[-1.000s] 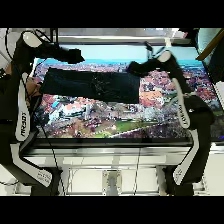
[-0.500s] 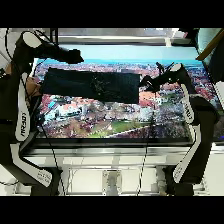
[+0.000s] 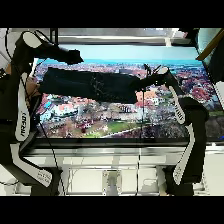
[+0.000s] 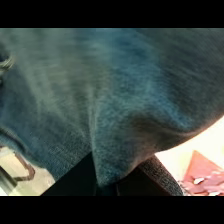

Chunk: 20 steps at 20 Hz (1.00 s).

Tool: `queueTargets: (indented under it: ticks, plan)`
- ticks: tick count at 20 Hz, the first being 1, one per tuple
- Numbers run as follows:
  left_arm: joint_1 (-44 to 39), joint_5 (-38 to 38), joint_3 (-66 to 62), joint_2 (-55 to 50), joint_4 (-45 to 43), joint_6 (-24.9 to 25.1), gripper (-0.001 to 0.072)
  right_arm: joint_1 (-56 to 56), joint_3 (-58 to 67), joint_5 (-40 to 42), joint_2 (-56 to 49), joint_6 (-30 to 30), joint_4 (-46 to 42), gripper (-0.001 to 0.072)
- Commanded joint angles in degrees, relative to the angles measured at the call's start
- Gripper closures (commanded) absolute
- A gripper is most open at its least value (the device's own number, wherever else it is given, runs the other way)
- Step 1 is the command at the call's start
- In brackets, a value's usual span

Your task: Fold the clothes and pants, and hang the long-sleeved shirts on hangers.

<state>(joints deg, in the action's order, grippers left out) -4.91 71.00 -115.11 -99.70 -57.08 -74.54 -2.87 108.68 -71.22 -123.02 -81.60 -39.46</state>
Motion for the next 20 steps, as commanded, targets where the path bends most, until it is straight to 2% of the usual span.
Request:
queueTargets:
  ticks: [1,6,9,13,15,17,20]
  plan:
    - [0.02,2.49,0.02,0.07,-5.57,-0.68,0.0695,-0.17,2.56,-6.05,0.79,0.09,-0.13,0.0669]
    - [-0.94,12.04,0.02,2.89,-7.67,-1.55,0.0696,5.07,3.78,-22.88,8.83,0.07,-8.59,0.0670]
    - [-3.21,13.05,0.02,7.06,-7.65,-2.62,0.0697,8.96,3.78,-32.65,16.24,0.00,-12.00,0.0670]
    - [-10.23,12.94,0.02,12.41,-8.04,-2.62,0.0696,14.47,3.61,-34.27,25.70,-1.90,-12.02,0.0670]
    - [-15.13,10.80,0.33,12.33,-12.72,-2.62,0.0696,16.31,3.61,-34.25,29.31,-1.84,-12.00,0.0670]
    - [-20.59,3.89,3.13,10.23,-19.10,-2.62,0.0696,16.74,3.61,-34.21,31.26,-1.81,-11.54,0.0670]
    - [-26.03,-7.04,7.85,2.95,-19.61,-4.68,0.0696,15.69,3.61,-33.44,31.21,-1.62,-11.28,0.0670]
